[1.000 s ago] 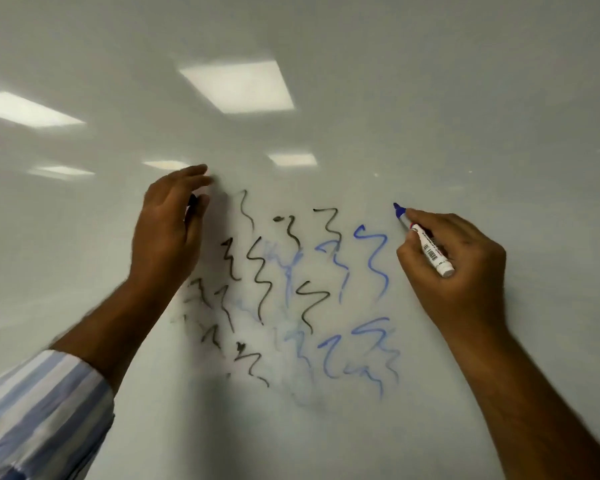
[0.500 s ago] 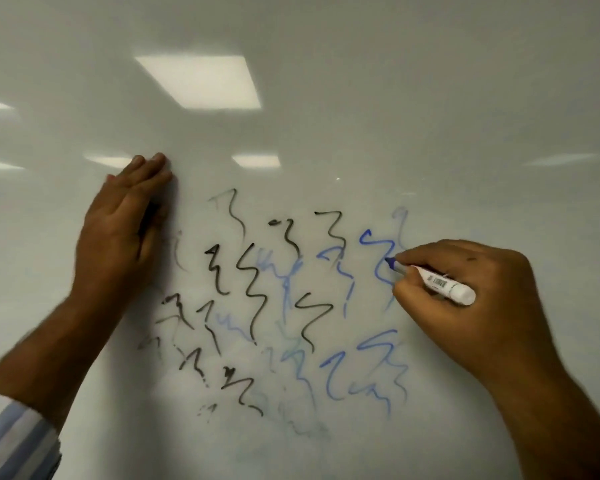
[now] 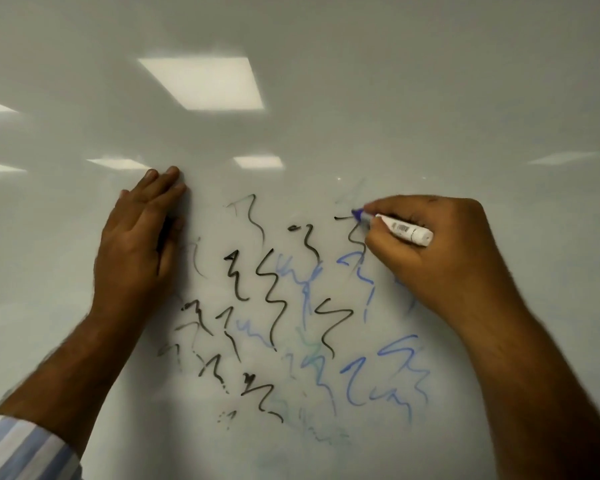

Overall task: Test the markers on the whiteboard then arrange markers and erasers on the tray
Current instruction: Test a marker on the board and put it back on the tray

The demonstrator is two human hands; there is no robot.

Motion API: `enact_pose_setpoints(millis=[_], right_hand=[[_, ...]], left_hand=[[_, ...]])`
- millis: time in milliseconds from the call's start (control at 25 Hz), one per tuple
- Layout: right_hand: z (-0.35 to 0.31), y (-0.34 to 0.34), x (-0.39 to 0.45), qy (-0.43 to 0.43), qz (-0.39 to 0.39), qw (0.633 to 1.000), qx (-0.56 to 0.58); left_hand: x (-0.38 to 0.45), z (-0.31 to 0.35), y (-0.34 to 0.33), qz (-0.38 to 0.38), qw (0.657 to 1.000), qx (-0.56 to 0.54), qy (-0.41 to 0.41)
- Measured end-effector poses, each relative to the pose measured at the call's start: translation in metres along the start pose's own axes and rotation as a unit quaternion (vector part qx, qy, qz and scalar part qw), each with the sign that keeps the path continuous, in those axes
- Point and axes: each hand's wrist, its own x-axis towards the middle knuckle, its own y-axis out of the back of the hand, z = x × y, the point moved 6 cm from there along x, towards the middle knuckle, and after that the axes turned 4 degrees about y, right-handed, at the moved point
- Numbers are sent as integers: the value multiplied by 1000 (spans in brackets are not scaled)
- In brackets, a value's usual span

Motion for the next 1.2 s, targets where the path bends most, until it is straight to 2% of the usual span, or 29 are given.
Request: enact_pose_setpoints(millis=[200, 360, 480, 560, 720, 800, 920, 1080, 1200], right_hand=[[-12, -1, -33, -30, -79, 991, -106], [-40, -18, -48, 73, 25, 995, -68], [-50, -48, -35, 109, 26, 992, -63], [-55, -71, -24, 90, -14, 993, -73], [-53, -63, -10, 37, 58, 995, -68], [-55, -56, -15, 0, 42, 996, -82], [-62, -62, -30, -59, -26, 989, -134], [-95, -95, -62, 56, -2, 996, -68], [-119, -144, -91, 116, -21, 992, -40]], left_hand=[[-7, 0, 2, -3, 1000, 4, 10], [-12, -3, 3, 1, 1000, 5, 12], [-17, -4, 3, 3, 1000, 4, 12], [-21, -7, 6, 2, 1000, 1, 11], [-36, -15, 10, -10, 1000, 11, 2], [-47, -21, 12, -12, 1000, 20, -4], [-64, -31, 16, -10, 1000, 25, -1], [-77, -35, 19, 4, 999, 33, 4], [-84, -48, 24, 42, 996, 10, 76]])
